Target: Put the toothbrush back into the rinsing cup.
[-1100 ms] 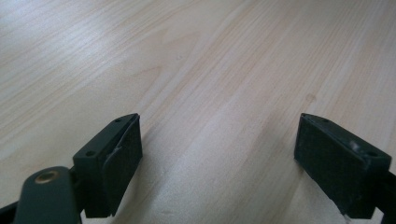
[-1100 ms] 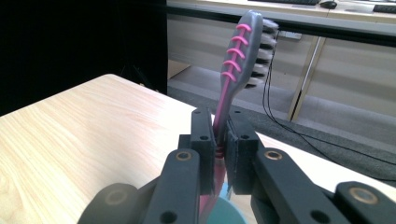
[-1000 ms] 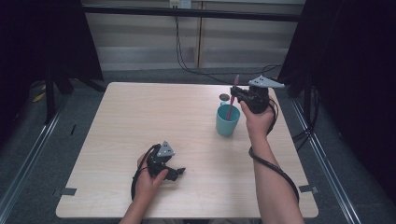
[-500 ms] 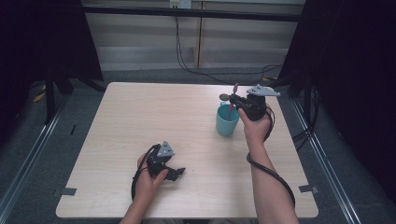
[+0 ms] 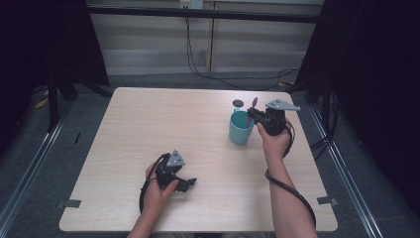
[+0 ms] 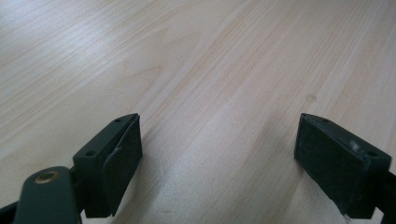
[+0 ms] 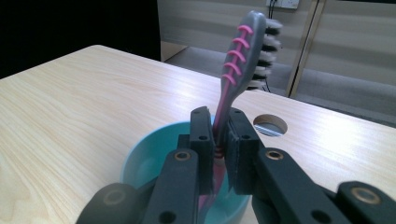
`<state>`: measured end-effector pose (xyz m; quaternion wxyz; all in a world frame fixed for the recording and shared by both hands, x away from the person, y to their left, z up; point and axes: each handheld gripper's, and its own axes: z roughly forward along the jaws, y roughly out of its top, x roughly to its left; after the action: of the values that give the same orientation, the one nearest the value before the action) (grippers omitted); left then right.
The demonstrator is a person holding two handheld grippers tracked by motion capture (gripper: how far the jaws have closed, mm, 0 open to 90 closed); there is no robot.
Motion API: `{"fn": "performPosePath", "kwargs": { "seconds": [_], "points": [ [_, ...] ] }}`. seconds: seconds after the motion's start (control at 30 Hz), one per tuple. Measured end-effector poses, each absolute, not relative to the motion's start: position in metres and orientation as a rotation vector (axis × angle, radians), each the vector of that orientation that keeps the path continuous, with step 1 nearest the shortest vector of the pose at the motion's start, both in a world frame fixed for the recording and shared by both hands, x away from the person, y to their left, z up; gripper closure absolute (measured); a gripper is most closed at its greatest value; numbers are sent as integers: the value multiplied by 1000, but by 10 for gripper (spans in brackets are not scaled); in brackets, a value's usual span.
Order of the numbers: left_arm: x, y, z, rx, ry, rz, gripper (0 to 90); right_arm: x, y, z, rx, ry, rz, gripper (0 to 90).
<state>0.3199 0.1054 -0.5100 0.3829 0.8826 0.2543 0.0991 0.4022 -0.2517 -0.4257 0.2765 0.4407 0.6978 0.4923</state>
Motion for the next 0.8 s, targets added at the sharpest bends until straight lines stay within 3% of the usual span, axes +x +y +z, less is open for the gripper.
{"fn": "performPosePath", "kwargs": {
  "seconds": [0.57,0.7,0.8],
  "points": [
    [320,105,-510,2250,652,254,149,394,-263,-432,1215,1868,1328,806],
    [319,105,-510,2252,655,257,149,393,-264,-433,1219,1866,1327,758],
    [319,105,-510,2252,655,257,149,391,-265,-434,1231,1861,1322,667]
  ]
}}
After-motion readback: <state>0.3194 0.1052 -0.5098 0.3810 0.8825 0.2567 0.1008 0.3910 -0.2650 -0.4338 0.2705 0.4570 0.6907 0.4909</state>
